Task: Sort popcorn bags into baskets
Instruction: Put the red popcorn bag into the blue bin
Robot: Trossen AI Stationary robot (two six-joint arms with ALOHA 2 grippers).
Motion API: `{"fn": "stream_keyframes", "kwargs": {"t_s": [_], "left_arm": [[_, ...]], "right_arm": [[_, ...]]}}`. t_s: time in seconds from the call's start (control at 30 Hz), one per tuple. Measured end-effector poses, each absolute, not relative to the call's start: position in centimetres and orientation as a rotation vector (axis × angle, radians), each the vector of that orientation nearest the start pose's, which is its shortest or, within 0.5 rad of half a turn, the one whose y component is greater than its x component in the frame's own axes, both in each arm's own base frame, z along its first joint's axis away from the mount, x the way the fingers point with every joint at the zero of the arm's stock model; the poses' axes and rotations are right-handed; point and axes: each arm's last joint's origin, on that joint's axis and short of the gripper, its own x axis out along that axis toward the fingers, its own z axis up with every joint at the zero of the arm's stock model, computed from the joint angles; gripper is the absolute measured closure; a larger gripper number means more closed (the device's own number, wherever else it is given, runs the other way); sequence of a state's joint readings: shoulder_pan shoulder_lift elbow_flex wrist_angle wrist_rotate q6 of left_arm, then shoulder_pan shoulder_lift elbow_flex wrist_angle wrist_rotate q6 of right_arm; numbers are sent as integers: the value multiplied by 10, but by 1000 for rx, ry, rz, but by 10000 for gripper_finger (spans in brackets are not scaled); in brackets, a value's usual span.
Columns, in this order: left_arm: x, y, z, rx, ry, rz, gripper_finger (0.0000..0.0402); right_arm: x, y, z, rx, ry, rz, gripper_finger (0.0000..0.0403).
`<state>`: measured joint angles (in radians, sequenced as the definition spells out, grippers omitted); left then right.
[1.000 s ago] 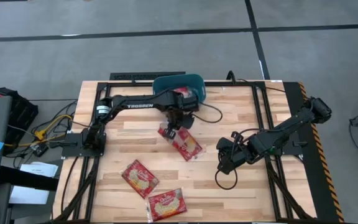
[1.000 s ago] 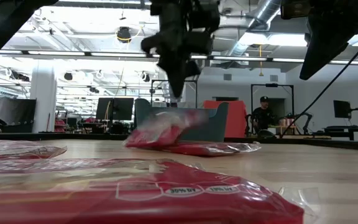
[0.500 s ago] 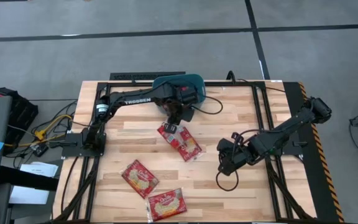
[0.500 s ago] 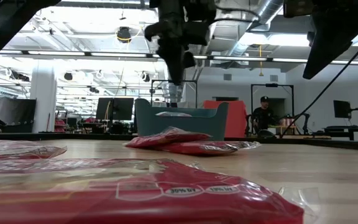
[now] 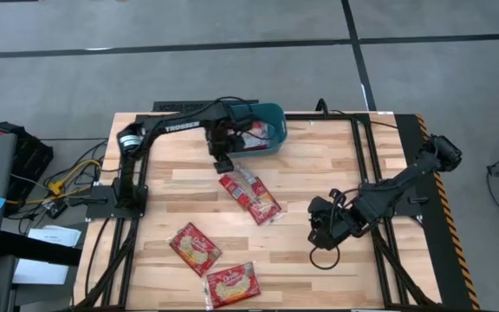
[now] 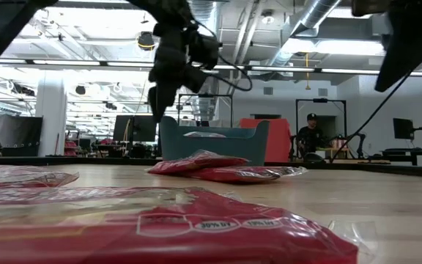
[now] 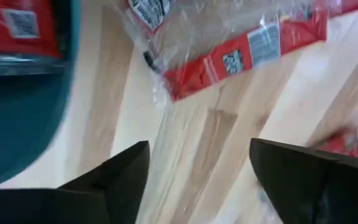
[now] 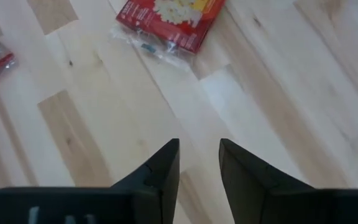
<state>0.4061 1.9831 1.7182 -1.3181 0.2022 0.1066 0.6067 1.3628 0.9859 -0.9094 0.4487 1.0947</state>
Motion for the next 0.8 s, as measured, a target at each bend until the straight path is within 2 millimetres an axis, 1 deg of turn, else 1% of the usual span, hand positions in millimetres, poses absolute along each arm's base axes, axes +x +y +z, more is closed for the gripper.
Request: {"fn": "stream_keyframes", "kwargs": {"t_s": [0.07,0.13,0.23,0.33,0.4,0.5,0.67,0.73,0.8], "left_arm": [[339,139,240,-392,1462,98,127],[330,131,244,-379,1374,123,122],[322,119,249,-343,1178,158,121],[314,102,249,-289,977,214,121],[308,92,242,-240,900,281,121],[299,84,219,-244,862,407,121],[288,83,193,-393,813,555,121],[284,82,185,-395,824,573,121],[282,83,182,-381,827,588,121]], "right_arm": [[202,131,237,336,1001,-468,258],[198,134,237,334,989,-491,256],[193,136,237,315,960,-517,254],[192,136,237,292,938,-529,257],[192,135,237,286,935,-542,260],[194,132,237,286,935,-552,265],[196,130,237,291,934,-562,268],[196,130,237,289,934,-561,267],[196,130,237,289,934,-561,264]]}}
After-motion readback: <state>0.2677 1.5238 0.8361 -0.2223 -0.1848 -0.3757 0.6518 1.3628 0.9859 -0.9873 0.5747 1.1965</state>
